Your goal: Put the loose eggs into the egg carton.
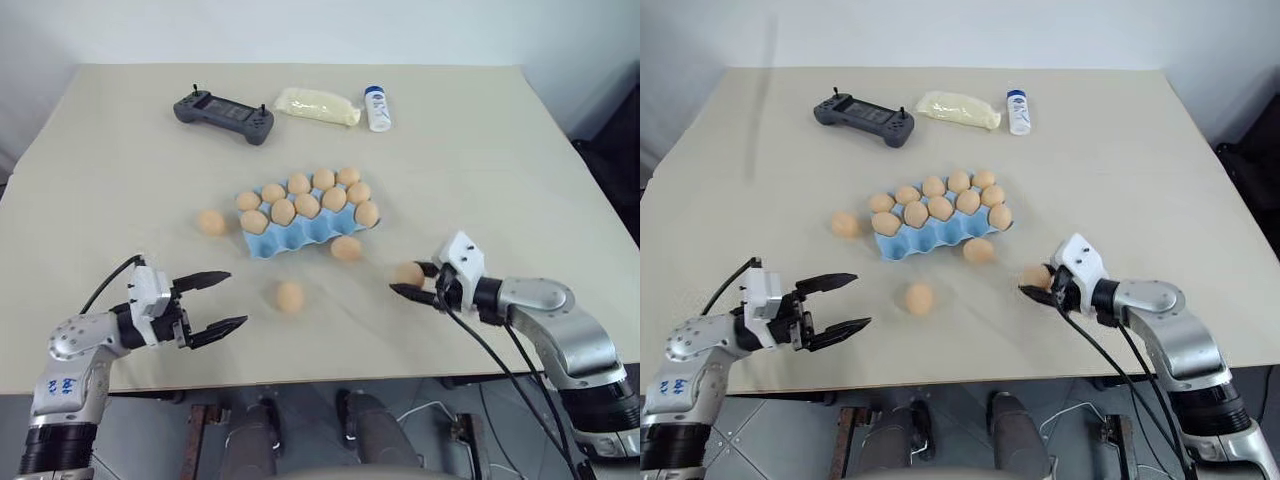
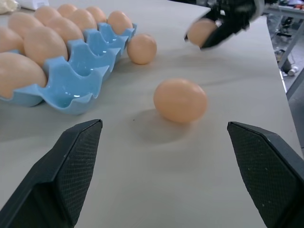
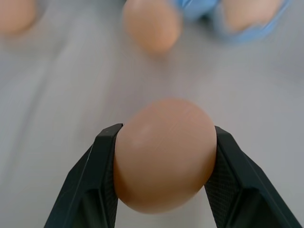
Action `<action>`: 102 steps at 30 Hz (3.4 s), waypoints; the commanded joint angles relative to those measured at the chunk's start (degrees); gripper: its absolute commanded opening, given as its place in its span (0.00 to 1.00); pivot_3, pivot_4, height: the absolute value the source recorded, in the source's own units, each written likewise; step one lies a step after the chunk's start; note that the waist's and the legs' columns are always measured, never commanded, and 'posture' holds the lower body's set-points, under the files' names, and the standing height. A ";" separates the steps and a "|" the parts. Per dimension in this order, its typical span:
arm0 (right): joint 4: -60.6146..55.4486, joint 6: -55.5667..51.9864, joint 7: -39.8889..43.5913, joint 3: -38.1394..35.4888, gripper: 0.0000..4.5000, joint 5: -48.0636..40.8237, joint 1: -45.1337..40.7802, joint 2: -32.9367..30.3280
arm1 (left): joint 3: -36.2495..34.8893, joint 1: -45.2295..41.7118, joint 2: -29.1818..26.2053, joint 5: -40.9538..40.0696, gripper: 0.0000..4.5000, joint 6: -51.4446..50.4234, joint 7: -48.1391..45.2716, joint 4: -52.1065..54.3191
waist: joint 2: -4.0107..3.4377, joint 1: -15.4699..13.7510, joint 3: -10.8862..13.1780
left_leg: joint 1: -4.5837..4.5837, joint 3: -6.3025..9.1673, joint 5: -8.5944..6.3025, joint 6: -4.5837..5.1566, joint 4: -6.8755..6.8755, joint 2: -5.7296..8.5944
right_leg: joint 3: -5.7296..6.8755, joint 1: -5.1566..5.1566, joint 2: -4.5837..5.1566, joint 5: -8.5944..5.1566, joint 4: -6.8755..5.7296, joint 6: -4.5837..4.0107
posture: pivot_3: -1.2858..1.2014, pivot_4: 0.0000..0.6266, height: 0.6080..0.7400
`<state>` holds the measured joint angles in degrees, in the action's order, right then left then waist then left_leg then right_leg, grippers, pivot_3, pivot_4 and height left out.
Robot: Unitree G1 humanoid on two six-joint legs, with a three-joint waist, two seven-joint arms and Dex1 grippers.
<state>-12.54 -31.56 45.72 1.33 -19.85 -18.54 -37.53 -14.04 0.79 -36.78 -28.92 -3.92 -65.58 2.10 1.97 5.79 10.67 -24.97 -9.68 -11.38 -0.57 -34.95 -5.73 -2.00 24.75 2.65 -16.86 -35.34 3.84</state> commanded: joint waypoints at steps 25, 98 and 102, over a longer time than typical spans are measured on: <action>36.25 17.64 -4.07 7.71 0.43 11.84 -29.54 22.20 | -0.38 2.12 2.29 -0.42 1.00 1.20 5.49 5.37 | -0.02 0.69 0.01 | -0.21 -0.52 -0.02 -0.06 0.01 -0.05 | 1.82 0.76 0.94 0.20 -0.68 0.29 | 0.52 0.24 1.00; 20.71 8.75 -2.28 9.08 0.95 7.50 -15.21 19.05 | -1.41 1.16 1.61 0.11 1.00 3.87 6.41 1.26 | -0.03 -0.84 0.01 | -0.11 -0.54 -0.08 0.03 -0.17 0.01 | 3.50 0.77 1.75 0.41 -0.51 -0.34 | 0.52 0.24 1.00; 17.72 6.75 -1.95 8.64 0.71 6.81 -14.65 19.01 | -1.29 1.02 1.64 0.08 1.00 3.87 6.68 1.38 | -0.04 -0.87 0.01 | -0.12 -0.54 -0.08 0.03 -0.17 -0.01 | 3.50 0.79 1.76 0.42 -0.52 -0.34 | 0.52 0.24 1.00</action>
<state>8.61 -24.45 43.58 10.92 -12.23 -32.71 -18.29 -14.74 1.85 -34.96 -28.69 -0.55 -59.24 1.67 1.93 4.92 10.68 -25.09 -10.22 -11.46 -0.55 -35.11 -5.74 1.56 25.53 4.44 -16.45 -35.86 3.51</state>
